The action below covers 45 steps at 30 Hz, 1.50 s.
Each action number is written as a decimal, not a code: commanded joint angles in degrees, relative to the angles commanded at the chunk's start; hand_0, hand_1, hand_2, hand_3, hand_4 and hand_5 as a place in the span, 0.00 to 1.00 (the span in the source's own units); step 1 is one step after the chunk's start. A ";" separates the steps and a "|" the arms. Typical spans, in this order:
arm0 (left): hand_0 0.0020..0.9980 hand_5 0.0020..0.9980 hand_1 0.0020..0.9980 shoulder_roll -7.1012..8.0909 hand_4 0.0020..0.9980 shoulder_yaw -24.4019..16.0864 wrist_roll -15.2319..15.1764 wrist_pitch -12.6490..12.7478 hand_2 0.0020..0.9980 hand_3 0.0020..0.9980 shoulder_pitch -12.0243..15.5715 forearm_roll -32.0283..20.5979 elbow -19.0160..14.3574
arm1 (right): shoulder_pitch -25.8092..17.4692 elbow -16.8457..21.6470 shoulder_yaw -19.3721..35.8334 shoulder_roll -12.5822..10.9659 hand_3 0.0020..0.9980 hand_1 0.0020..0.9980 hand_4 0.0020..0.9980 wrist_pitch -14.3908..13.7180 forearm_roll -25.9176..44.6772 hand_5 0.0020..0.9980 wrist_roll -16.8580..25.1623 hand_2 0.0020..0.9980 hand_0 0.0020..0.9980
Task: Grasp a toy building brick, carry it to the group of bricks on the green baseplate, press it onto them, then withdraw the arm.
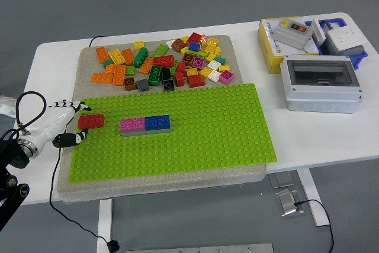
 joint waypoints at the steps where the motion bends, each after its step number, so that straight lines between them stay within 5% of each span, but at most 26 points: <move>1: 1.00 0.24 0.98 -0.03 0.57 0.07 0.01 -0.02 0.95 0.85 -0.06 -0.03 0.08 | 0.01 0.00 0.00 0.00 0.62 0.62 0.45 0.00 0.00 0.70 0.00 0.63 0.62; 26: 1.00 0.22 0.98 -2.76 0.54 -0.11 0.01 -1.15 0.94 0.83 -3.25 0.31 4.92 | 0.27 0.00 0.18 0.13 0.62 0.62 0.47 0.03 0.04 0.71 0.39 0.63 0.62; 27: 1.00 0.21 0.98 -2.86 0.52 -0.17 0.00 -1.18 0.94 0.74 -3.29 0.30 5.06 | 0.26 0.00 0.18 0.14 0.62 0.62 0.47 0.04 0.06 0.71 0.41 0.63 0.62; 32: 1.00 0.21 0.98 -3.11 0.52 -0.17 -0.03 -1.29 0.94 0.74 -3.31 0.22 5.47 | 0.21 0.00 0.18 0.16 0.62 0.62 0.47 0.05 0.14 0.71 0.48 0.63 0.62; 33: 1.00 0.22 0.98 -3.13 0.49 -0.15 -0.03 -1.30 0.94 0.66 -3.31 0.20 5.50 | 0.20 0.00 0.19 0.16 0.62 0.62 0.47 0.05 0.15 0.71 0.49 0.62 0.62; 45: 1.00 0.21 0.98 -3.16 0.47 0.14 -0.09 -1.68 0.93 0.63 -3.45 0.07 5.55 | 0.13 0.00 0.32 0.19 0.62 0.62 0.47 0.05 0.05 0.72 0.55 0.63 0.62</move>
